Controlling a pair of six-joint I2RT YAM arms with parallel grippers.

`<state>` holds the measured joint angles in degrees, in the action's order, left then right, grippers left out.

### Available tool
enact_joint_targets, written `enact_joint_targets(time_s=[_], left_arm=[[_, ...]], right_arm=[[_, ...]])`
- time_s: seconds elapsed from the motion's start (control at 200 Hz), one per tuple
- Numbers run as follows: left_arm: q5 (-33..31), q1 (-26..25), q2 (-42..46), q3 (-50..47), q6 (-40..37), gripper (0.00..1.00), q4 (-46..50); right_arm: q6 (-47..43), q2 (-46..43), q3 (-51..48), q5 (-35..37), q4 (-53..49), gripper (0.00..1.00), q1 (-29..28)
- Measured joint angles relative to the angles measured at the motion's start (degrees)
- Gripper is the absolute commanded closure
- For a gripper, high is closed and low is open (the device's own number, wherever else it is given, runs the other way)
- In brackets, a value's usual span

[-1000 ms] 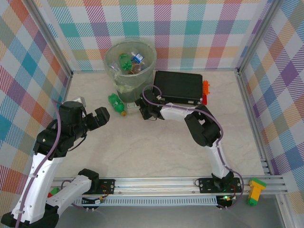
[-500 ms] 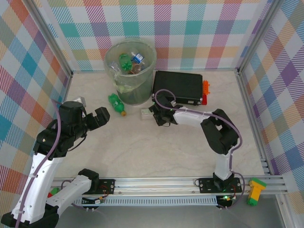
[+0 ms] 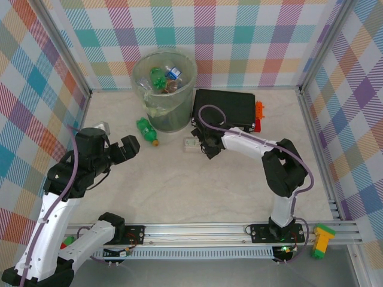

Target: Put the plastic bottles in the bin

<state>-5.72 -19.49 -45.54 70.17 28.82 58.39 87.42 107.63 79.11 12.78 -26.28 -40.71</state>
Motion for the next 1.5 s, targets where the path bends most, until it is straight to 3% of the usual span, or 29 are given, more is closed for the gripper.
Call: enact_joint_targets(time_s=[0.535,0.815,1.12,1.5], left_arm=[[-2.0,0.0,1.8,-0.6,-1.3,0.0,0.5],[-2.5,0.0,2.2,-0.6,-1.5,0.0,1.3],[-2.5,0.0,2.3,-0.7,-1.5,0.01,1.3],[-2.5,0.0,2.1,-0.7,-1.5,0.0,1.3]], right_arm=[[3.5,11.1,12.4,-2.1,-5.8,0.06,0.3],[5.0,14.5,14.4,-3.6,-9.4,0.21,1.0],[3.2,14.3,14.3,-3.8,-10.7,0.42,1.0],[-3.0,4.2,6.8,0.0,-12.6,0.43,0.9]])
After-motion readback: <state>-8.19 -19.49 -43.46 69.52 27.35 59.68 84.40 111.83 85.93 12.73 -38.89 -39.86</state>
